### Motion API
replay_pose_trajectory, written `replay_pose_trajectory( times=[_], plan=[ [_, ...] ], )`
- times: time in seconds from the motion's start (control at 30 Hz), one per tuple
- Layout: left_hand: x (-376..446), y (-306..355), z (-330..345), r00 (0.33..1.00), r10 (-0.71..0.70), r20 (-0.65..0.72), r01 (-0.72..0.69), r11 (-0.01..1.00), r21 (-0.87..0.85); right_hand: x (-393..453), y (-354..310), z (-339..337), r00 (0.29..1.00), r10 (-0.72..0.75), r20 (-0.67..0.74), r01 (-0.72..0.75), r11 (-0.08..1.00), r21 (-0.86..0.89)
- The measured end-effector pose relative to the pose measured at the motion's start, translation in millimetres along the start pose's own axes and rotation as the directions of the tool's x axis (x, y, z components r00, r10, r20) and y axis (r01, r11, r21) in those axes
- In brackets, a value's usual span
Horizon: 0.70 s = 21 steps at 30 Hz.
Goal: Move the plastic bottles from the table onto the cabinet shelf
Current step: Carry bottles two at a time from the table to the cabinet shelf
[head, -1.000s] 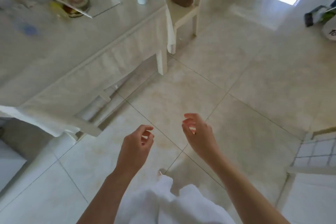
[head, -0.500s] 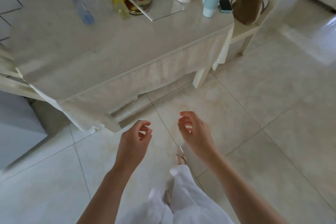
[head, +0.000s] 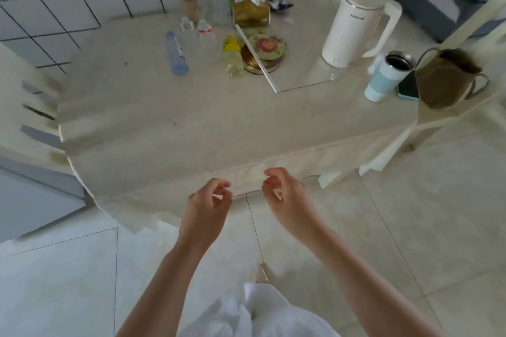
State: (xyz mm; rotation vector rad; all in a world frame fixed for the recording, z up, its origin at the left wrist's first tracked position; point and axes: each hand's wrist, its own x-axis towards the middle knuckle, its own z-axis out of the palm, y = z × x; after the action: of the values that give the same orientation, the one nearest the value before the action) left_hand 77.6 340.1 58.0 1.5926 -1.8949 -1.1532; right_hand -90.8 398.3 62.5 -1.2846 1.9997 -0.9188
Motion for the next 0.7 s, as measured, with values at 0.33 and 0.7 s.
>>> replay_pose_trajectory(
  times=[0.33, 0.7],
  plan=[
    [115.4, 1.7, -14.5, 0.995, -0.096, -0.035, 0.093, 0.993, -0.072, 128.0, -23.5, 25.5, 0.995, -0.037, 0.088, 0.039, 0.999, -0.018],
    [280.7, -7.1, -77.4, 0.990, -0.126, -0.063, 0.126, 0.992, -0.015, 275.9, -79.1, 69.1, 0.995, -0.028, 0.101, 0.033, 0.998, -0.048]
  ],
)
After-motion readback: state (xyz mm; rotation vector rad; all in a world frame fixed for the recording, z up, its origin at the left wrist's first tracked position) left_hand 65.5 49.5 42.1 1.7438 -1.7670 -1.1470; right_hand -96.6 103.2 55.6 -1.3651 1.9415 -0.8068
